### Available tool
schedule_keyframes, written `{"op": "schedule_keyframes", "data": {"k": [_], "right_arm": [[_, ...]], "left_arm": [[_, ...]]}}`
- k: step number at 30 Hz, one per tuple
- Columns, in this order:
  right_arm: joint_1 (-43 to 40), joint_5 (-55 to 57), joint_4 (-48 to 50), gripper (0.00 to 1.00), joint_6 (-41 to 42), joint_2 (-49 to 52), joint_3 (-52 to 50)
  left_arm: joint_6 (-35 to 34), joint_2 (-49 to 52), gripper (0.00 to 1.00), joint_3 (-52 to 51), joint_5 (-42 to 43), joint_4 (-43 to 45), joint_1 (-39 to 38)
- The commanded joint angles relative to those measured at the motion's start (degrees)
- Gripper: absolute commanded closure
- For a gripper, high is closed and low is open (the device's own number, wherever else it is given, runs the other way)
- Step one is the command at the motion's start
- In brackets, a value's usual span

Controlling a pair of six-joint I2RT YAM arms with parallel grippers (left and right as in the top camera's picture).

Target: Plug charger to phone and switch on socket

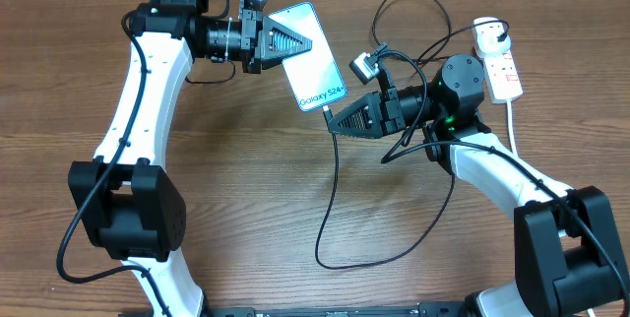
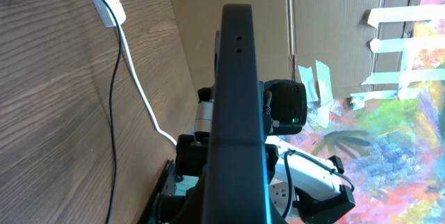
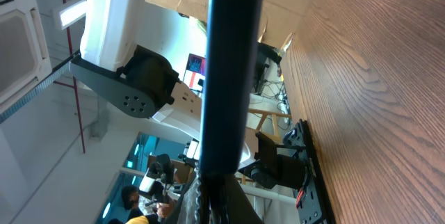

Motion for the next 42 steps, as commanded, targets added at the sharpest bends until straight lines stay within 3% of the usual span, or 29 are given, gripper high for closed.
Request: {"op": "schedule_keyframes", "data": {"k": [1, 42], "right_arm": [[0.2, 0.0, 0.2, 0.96, 0.2, -1.3, 1.4], [0.2, 1.7, 0.3, 0.96, 0.3, -1.3, 1.6]], "left_arm": [[0.2, -0.3, 0.96, 0.0, 3.7, -0.1, 0.6], [3.1, -0.3, 0.96, 0.0, 5.1, -2.2, 0.0]]}}
